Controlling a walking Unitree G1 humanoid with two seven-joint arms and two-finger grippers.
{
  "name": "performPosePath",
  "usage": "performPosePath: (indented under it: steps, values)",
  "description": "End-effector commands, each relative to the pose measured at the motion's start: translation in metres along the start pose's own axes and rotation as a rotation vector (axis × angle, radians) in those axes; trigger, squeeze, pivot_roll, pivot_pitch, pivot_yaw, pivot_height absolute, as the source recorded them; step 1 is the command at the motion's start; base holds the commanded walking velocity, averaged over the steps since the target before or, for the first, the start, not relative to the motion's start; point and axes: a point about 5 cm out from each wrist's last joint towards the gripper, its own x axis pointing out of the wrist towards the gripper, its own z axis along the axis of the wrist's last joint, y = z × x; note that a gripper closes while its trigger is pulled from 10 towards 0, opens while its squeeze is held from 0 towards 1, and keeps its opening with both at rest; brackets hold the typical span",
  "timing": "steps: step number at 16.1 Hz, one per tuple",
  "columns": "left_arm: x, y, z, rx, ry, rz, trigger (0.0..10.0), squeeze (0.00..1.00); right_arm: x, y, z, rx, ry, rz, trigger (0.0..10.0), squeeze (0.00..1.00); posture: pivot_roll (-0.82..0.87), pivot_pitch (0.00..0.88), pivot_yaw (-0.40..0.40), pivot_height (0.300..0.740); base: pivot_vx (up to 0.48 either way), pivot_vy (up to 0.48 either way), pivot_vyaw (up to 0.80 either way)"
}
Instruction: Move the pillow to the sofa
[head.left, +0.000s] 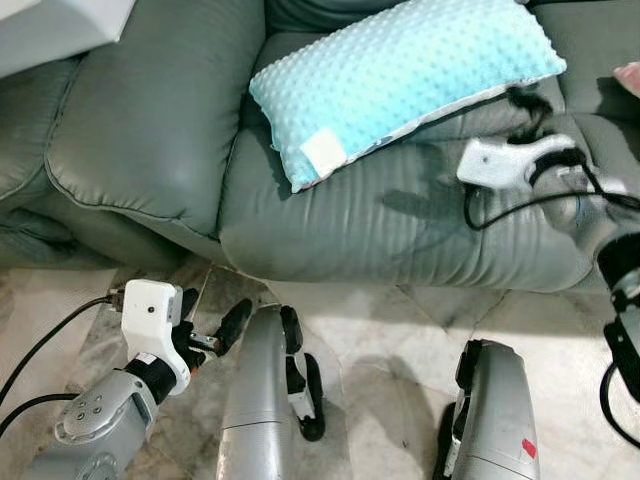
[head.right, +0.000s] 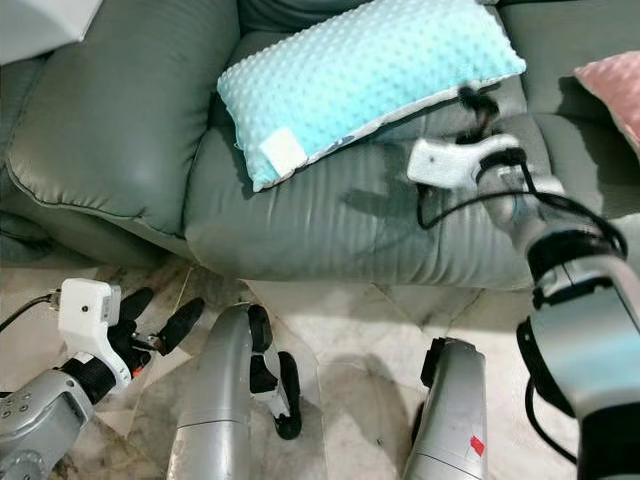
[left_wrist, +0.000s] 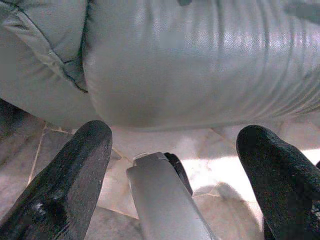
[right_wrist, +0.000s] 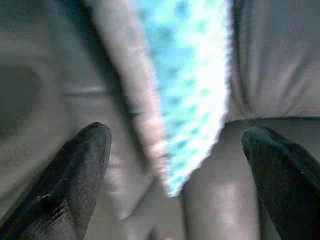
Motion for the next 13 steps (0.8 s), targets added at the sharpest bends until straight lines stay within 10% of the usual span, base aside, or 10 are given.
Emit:
performPosePath:
  steps: [1, 13]
  values:
    - [-0.008, 0.008, -0.002, 0.006, 0.015, 0.056, 10.0, 0.0, 0.002, -0.003, 0.005, -0.034, -0.023, -0.027, 10.0, 0.0, 0.17, 0.379, 0.209, 0.548, 0.0, 0.0, 0.0]
    - [-0.075, 0.016, 0.005, 0.064, 0.068, 0.17, 10.0, 0.0, 0.01, -0.022, 0.019, -0.019, -0.076, -0.135, 10.0, 0.0, 0.19, 0.394, 0.224, 0.548, 0.0, 0.0, 0.0]
